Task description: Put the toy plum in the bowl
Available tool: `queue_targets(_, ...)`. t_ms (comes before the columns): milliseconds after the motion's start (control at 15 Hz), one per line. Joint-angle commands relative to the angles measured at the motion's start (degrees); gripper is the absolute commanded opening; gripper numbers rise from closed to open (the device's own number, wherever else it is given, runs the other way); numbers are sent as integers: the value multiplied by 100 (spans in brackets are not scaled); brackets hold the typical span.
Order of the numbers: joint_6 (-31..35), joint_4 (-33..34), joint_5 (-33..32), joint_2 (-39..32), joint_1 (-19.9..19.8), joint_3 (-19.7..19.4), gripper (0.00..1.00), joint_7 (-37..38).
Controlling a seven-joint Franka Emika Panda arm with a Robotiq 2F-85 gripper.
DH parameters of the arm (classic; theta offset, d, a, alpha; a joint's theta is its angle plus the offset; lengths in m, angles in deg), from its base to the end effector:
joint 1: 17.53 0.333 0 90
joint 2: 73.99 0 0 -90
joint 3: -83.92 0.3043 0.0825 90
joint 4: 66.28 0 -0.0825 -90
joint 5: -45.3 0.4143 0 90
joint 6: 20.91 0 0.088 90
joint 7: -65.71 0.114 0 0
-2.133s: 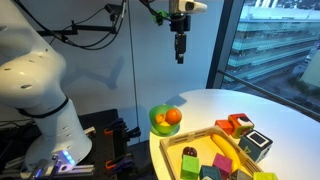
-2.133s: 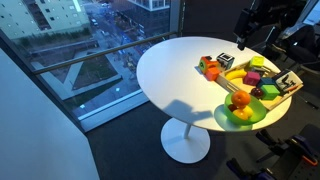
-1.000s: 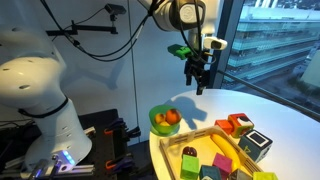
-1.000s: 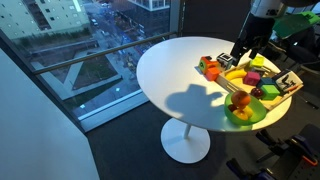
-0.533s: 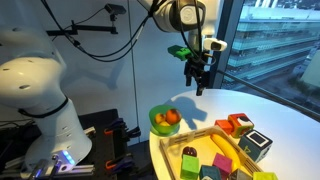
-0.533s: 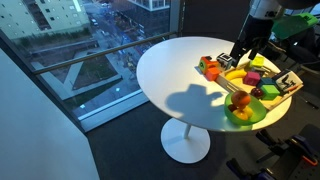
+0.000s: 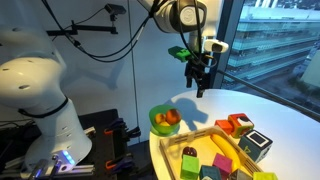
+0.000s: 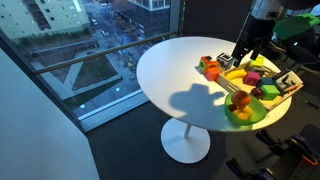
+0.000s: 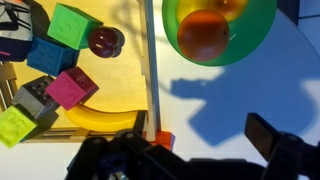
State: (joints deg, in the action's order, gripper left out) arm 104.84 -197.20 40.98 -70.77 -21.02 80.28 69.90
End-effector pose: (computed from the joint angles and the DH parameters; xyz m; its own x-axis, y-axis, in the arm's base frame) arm 0.5232 -0.0685 0.3365 0.9878 -0.1525 -0.0311 -0.1506 -0.9869 0.0585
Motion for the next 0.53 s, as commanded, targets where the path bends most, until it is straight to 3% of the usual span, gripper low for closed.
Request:
queue_targets(0, 162, -103, -5, 53, -146, -143, 100, -247)
queue_targets(467, 720, -557, 199, 86, -411, -471, 100, -1142)
